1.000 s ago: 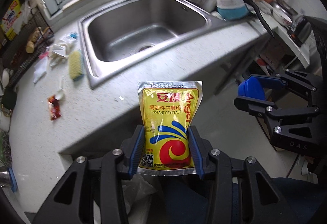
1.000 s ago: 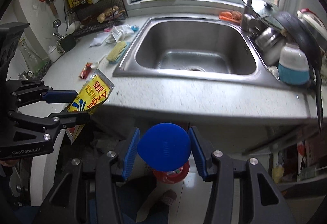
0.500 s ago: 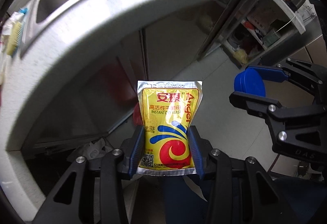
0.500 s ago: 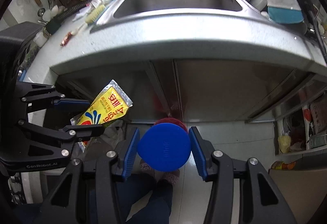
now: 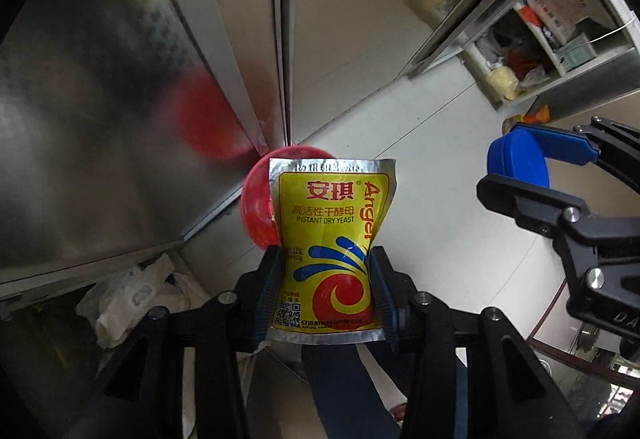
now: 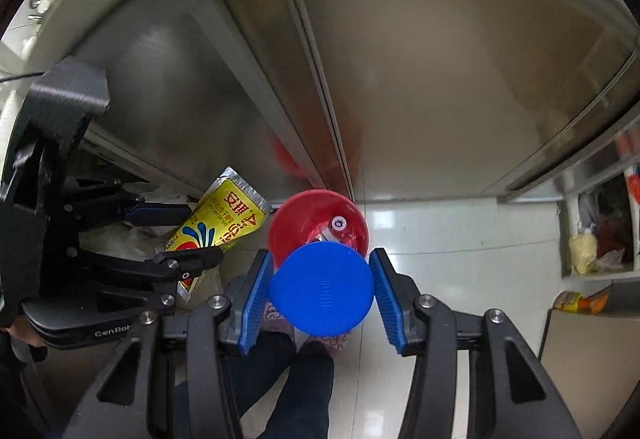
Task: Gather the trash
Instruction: 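Open the left gripper to drop the yeast packet while the right drops the lid, then raise both tools from the bin back up toward the counter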
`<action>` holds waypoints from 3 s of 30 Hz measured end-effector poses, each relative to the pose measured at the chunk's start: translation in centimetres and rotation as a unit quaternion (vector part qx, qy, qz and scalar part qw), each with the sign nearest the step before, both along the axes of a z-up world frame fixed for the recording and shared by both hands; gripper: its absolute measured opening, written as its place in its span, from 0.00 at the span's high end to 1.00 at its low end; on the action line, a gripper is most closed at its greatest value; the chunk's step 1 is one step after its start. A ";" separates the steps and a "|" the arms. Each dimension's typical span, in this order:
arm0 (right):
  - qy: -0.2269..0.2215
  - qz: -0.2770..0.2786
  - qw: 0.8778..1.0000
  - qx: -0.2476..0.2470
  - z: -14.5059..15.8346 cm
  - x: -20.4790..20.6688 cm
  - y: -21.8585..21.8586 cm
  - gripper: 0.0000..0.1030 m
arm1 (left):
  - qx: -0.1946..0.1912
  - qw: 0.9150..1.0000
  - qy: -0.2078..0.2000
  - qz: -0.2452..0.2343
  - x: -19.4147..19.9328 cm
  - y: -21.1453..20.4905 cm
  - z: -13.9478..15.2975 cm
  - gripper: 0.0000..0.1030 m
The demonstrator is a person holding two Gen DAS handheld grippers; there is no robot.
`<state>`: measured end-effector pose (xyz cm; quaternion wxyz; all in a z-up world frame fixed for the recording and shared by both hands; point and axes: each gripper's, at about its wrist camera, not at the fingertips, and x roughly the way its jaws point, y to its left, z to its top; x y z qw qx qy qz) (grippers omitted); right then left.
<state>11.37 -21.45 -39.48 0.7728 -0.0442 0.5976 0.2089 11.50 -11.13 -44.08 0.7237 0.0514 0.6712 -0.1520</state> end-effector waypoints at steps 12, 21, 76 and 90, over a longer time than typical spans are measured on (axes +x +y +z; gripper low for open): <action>0.029 -0.010 1.000 0.002 -5.0 1.3 0.3 0.55 | 0.010 1.000 0.006 0.006 0.9 0.1 -4.2 0.55; 0.031 -0.012 0.999 -0.004 -5.5 1.1 -0.3 0.55 | 0.000 1.000 0.007 0.010 2.1 0.5 -4.5 0.44; 0.004 0.023 0.999 -0.026 -2.8 0.5 3.2 0.02 | 0.015 0.997 -0.052 0.059 -2.0 6.5 2.5 0.00; -0.096 -0.020 0.995 -0.021 16.0 -2.6 -1.0 0.01 | -0.034 0.987 -0.147 0.056 -1.5 4.5 22.7 0.00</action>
